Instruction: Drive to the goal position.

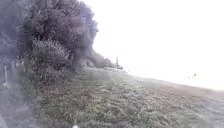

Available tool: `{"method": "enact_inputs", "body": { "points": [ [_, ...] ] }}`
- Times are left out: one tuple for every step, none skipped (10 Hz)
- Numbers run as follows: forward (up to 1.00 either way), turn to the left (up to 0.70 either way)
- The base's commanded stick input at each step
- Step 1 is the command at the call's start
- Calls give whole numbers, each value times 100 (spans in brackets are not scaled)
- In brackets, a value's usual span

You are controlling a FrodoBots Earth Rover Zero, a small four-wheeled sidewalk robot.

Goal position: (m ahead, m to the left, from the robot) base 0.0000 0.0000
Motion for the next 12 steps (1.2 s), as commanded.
{"method": "enact_inputs", "body": {
  "points": [
    [0,-60],
    [0,-60],
    [0,-60],
    [0,-60],
    [0,-60],
    [0,-60],
    [0,-60],
    [0,-60],
    [0,-60],
    [0,-60],
    [0,-60],
    [0,-60]
  ]
}}
